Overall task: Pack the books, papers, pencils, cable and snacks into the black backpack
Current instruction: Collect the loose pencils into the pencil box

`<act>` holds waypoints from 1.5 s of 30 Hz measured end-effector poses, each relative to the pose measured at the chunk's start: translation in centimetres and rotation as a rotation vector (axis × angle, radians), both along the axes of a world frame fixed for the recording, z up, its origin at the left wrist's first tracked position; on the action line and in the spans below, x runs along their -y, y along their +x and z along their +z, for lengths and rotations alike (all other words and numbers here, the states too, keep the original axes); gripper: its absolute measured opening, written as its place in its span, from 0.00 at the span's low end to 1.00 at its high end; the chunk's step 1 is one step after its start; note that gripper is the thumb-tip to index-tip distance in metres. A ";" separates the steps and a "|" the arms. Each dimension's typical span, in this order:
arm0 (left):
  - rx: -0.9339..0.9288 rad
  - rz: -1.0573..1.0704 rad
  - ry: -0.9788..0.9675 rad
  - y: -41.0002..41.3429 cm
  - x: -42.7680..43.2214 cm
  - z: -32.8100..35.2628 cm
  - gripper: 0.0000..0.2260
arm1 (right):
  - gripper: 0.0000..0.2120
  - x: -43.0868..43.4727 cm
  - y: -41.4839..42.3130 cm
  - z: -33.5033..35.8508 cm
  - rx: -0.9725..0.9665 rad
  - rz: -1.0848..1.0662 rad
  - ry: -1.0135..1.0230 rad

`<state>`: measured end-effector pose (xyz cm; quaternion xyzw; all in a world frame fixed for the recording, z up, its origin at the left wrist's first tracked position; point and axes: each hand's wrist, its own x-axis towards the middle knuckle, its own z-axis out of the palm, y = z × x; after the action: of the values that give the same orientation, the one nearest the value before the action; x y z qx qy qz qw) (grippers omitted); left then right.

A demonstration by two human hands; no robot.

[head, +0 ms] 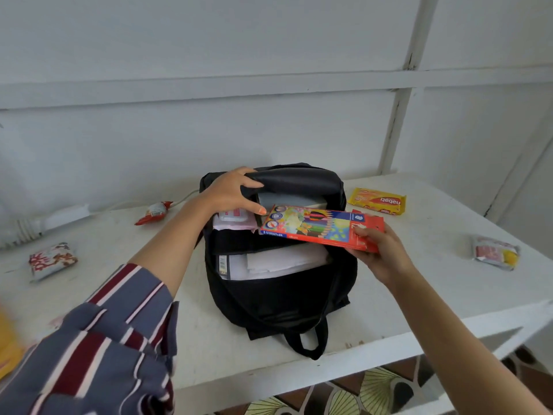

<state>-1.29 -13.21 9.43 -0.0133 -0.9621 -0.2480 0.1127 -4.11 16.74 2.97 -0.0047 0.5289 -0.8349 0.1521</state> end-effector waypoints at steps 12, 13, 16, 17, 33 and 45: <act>0.046 -0.003 0.063 0.3 -0.1 0.6 0.30 | 0.30 8.2 2.5 -0.1 0.108 -0.464 -0.027; 0.048 -0.005 0.056 0.3 -0.1 0.6 0.30 | 0.32 9.0 2.5 0.1 0.109 -0.465 -0.002; 0.056 -0.009 0.060 0.4 -0.1 0.6 0.30 | 0.36 10.4 2.3 1.0 0.189 -0.384 -0.118; 0.056 -0.011 0.061 0.4 0.0 0.6 0.30 | 0.37 10.4 2.3 1.3 0.208 -0.340 -0.151; 0.067 -0.039 0.042 0.3 0.2 0.6 0.29 | 0.28 5.5 3.9 0.7 -0.536 -0.075 1.216; 0.082 -0.057 0.028 0.8 0.3 0.7 0.30 | 0.26 7.1 3.2 -1.2 -1.009 -0.119 1.604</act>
<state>-0.49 -13.54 10.17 -0.0288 -0.9616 -0.2649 0.0663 -0.92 9.69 1.74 -0.2320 0.9474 -0.1284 -0.1794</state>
